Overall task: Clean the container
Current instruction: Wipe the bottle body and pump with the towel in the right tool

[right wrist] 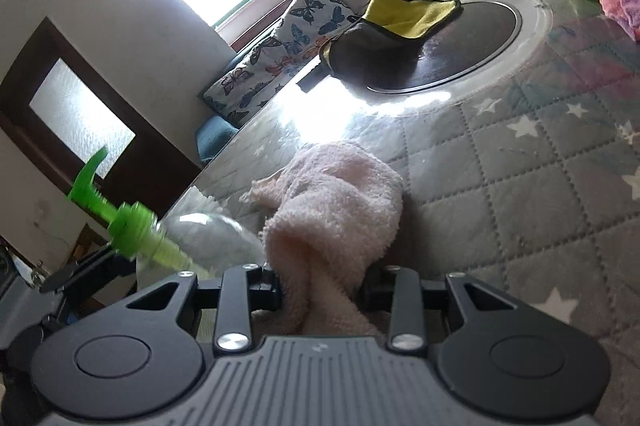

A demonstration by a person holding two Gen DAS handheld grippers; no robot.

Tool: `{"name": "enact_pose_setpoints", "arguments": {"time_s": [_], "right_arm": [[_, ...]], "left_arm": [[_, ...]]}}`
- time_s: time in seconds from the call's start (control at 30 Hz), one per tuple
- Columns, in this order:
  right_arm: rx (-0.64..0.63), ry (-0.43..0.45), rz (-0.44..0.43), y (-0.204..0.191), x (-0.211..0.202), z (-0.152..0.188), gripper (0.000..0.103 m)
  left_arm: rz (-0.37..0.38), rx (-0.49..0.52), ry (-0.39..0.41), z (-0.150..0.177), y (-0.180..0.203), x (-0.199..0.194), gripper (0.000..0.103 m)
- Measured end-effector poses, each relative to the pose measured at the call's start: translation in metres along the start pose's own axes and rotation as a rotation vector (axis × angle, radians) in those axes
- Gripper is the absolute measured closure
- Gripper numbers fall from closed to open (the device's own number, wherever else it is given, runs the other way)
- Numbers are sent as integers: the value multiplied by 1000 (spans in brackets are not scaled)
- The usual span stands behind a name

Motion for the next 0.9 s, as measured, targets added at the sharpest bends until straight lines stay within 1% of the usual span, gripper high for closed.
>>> {"name": "enact_pose_setpoints", "arguments": {"time_s": [0.07, 0.13, 0.23, 0.4, 0.53, 0.73, 0.9], "right_arm": [[-9, -1, 0, -3, -3, 4, 70], [-6, 2, -7, -5, -6, 6, 70], [8, 23, -27, -9, -14, 1, 70], [19, 78, -98, -26, -30, -18, 70], [4, 102, -154, -44, -32, -35, 70], [11, 89, -150, -48, -12, -42, 70], [60, 72, -129, -29, 2, -39, 70]], "left_arm": [[6, -26, 0, 2, 1, -1, 18], [11, -49, -6, 4, 5, -1, 13], [-19, -70, -12, 7, 10, 2, 11], [-73, -84, -25, 7, 12, 8, 13], [-73, -66, -20, 8, 10, 9, 16], [-58, -36, -28, 7, 6, 13, 17], [-31, -1, -37, 6, 5, 16, 17]]}}
Point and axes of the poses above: each gripper's, at about its wrist camera, not at the fingertips, and x roughly the way its jaws point, y to its right, z to its underside, the point moved 10 cm from there along x, roughly the way its jaws point, and after that the axes turned 8 degrees about -y, right-handed, at the moved point
